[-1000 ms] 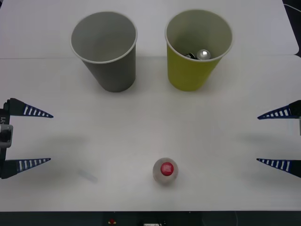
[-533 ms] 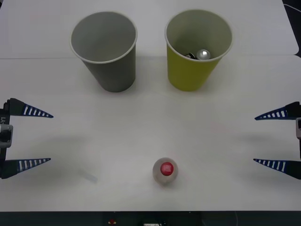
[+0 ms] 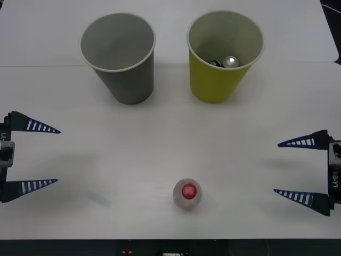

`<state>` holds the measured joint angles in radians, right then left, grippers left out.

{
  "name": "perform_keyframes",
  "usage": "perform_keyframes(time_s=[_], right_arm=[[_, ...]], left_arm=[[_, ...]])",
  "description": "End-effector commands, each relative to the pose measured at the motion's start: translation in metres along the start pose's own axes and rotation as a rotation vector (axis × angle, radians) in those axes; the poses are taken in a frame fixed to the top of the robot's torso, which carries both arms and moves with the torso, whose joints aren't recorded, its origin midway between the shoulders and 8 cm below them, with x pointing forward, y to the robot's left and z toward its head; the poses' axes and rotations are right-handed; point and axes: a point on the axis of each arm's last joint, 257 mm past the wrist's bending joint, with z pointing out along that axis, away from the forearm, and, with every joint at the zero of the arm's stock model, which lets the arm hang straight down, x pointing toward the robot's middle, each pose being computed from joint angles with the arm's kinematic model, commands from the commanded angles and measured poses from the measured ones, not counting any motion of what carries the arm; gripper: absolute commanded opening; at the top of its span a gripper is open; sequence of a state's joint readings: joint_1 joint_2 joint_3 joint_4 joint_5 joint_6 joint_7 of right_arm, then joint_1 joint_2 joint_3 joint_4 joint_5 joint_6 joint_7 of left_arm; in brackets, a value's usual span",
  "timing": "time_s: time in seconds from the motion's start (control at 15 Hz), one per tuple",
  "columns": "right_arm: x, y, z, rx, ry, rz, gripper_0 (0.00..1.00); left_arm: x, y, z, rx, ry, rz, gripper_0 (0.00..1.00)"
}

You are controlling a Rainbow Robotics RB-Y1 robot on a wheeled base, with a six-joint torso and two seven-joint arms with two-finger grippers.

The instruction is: Put the can into the green bin and the plastic bottle into the gray bin

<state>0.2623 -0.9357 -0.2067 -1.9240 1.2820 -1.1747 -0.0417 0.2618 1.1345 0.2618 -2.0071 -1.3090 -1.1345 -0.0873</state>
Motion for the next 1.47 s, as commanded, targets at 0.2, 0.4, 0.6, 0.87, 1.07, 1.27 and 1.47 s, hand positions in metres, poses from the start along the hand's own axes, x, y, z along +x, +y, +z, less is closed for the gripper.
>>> perform_keyframes(time_s=[0.2,0.4,0.6,0.87,1.07,1.27,1.47], right_arm=[[0.010,0.009,-0.002,0.003,-0.061,0.056,1.00],[0.018,0.011,0.000,0.024,-0.107,0.056,1.00],[0.028,0.020,0.011,0.043,-0.157,0.065,1.00],[0.034,0.041,0.027,0.015,-0.228,0.096,1.00],[0.024,0.060,0.050,-0.046,-0.313,0.156,1.00],[0.017,0.064,0.069,-0.056,-0.357,0.155,1.00],[0.009,0.070,0.089,-0.061,-0.396,0.119,1.00]], left_arm=[[0.000,0.000,0.000,0.000,0.000,0.000,1.00],[0.000,0.000,0.000,0.000,0.000,0.000,1.00],[0.000,0.000,0.000,0.000,0.000,0.000,1.00],[0.000,0.000,0.000,0.000,0.000,0.000,1.00],[0.000,0.000,0.000,0.000,0.000,0.000,1.00],[0.000,0.000,0.000,0.000,0.000,0.000,1.00],[0.000,0.000,0.000,0.000,0.000,0.000,1.00]])
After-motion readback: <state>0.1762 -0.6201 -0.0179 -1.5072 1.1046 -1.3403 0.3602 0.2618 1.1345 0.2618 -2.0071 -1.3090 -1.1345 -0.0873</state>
